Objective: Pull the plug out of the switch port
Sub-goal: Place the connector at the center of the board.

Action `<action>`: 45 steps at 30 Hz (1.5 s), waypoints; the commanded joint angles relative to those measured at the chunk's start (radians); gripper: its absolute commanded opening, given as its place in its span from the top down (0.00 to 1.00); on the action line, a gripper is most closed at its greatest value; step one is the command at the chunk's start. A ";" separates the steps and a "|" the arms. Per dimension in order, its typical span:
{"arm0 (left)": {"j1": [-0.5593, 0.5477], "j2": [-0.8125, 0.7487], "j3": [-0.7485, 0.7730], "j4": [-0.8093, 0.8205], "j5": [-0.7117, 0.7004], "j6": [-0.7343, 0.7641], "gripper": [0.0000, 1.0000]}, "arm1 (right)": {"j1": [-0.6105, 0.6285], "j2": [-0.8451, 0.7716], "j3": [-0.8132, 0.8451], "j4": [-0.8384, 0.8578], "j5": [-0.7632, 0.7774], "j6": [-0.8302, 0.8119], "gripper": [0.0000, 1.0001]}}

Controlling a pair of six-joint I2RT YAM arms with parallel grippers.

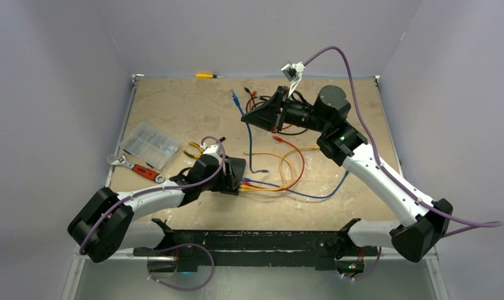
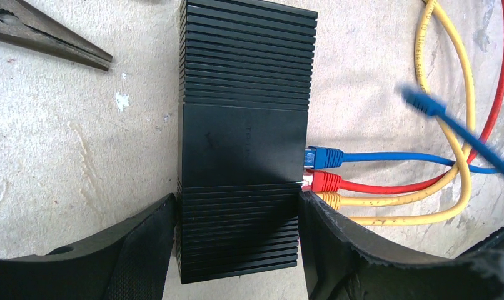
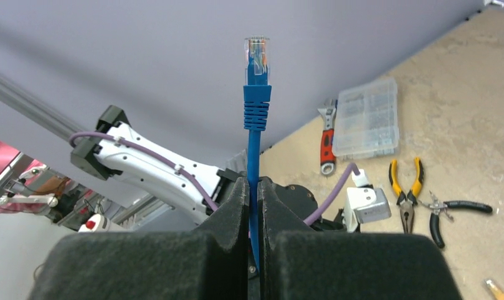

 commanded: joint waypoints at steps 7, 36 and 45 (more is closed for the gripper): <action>-0.001 0.041 -0.061 -0.130 0.017 -0.006 1.00 | -0.004 -0.040 0.110 -0.003 0.017 -0.037 1.00; -0.002 -0.022 -0.062 -0.166 -0.011 0.001 1.00 | -0.322 -0.103 -0.002 -0.222 -0.028 -0.130 1.00; -0.001 -0.005 -0.050 -0.162 -0.010 0.010 1.00 | -0.356 -0.090 0.008 -0.277 0.013 -0.178 1.00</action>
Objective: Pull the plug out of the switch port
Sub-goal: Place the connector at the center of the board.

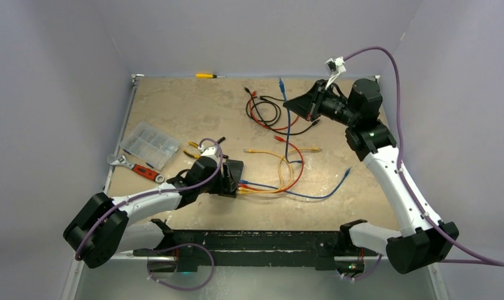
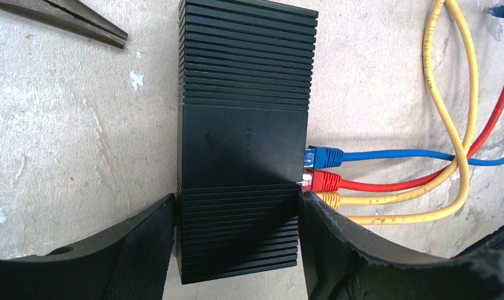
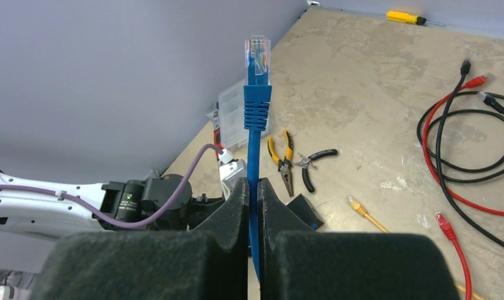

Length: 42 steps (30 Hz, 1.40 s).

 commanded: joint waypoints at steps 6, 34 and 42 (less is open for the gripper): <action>-0.001 0.055 -0.020 -0.120 -0.009 0.019 1.00 | -0.015 0.045 0.066 0.045 -0.064 0.002 1.00; -0.001 0.102 0.002 -0.115 -0.017 0.037 1.00 | -0.016 0.399 0.415 -0.029 0.104 -0.146 1.00; -0.002 0.122 0.001 -0.104 -0.017 0.038 1.00 | -0.016 0.586 0.480 -0.062 0.142 -0.177 1.00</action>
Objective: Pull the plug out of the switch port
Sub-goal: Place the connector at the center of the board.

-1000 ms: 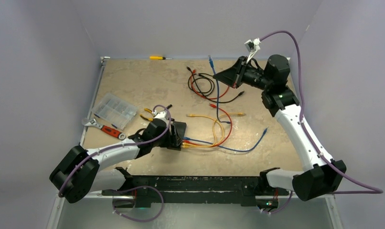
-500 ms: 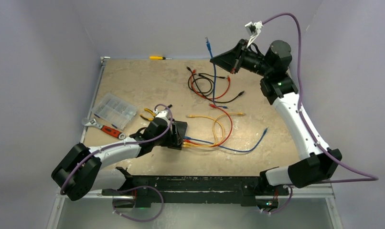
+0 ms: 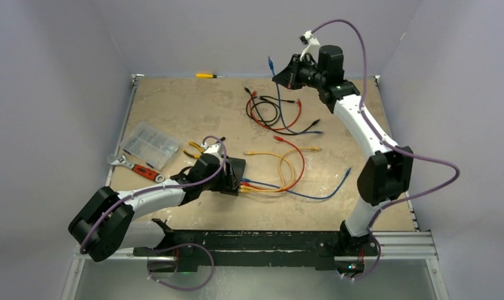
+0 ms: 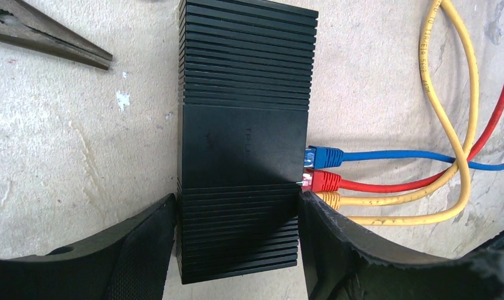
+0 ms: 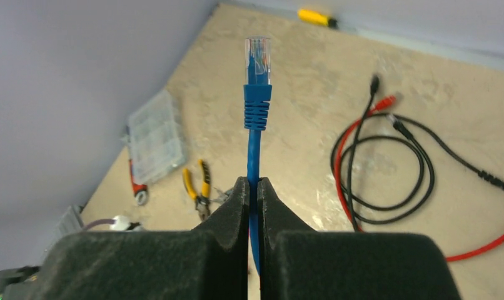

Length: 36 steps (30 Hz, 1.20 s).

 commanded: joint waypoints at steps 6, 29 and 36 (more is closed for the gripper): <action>-0.001 0.065 -0.033 -0.121 -0.014 0.022 1.00 | -0.003 0.177 0.132 -0.004 -0.004 -0.018 1.00; -0.001 0.071 -0.049 -0.103 -0.009 0.022 1.00 | 0.010 0.675 0.657 -0.074 -0.083 0.050 1.00; -0.001 0.069 -0.050 -0.098 0.003 0.025 1.00 | 0.009 0.673 0.614 -0.076 0.016 0.036 0.70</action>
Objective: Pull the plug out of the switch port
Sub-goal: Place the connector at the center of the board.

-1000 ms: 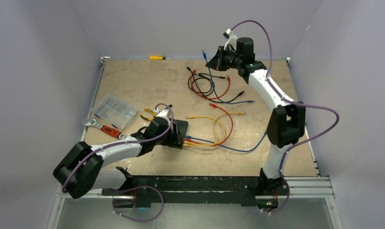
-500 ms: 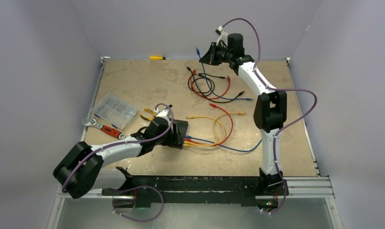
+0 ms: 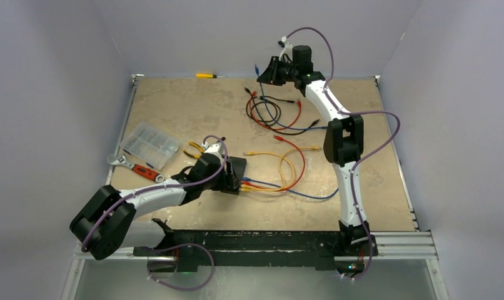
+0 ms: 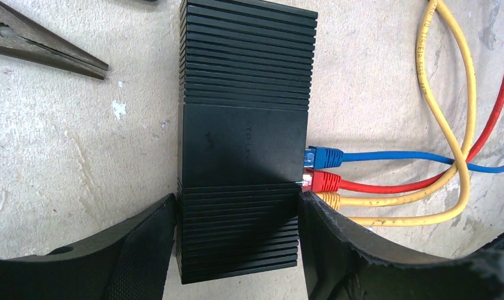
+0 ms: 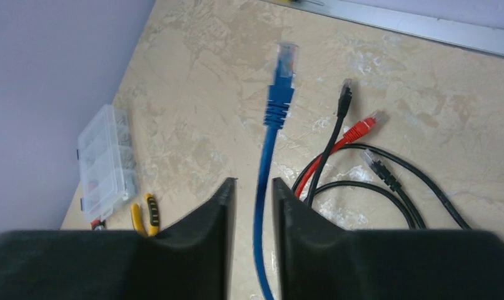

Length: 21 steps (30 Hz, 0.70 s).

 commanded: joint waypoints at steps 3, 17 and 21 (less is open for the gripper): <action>-0.002 0.047 -0.058 -0.126 0.006 0.025 1.00 | 0.007 -0.062 -0.018 -0.010 0.144 -0.026 0.49; -0.001 -0.043 -0.050 -0.175 -0.016 0.028 0.83 | 0.010 -0.302 -0.353 0.114 0.180 -0.055 0.10; -0.001 -0.081 -0.041 -0.180 -0.002 0.028 0.36 | 0.024 -0.407 -0.530 0.145 0.169 -0.071 0.08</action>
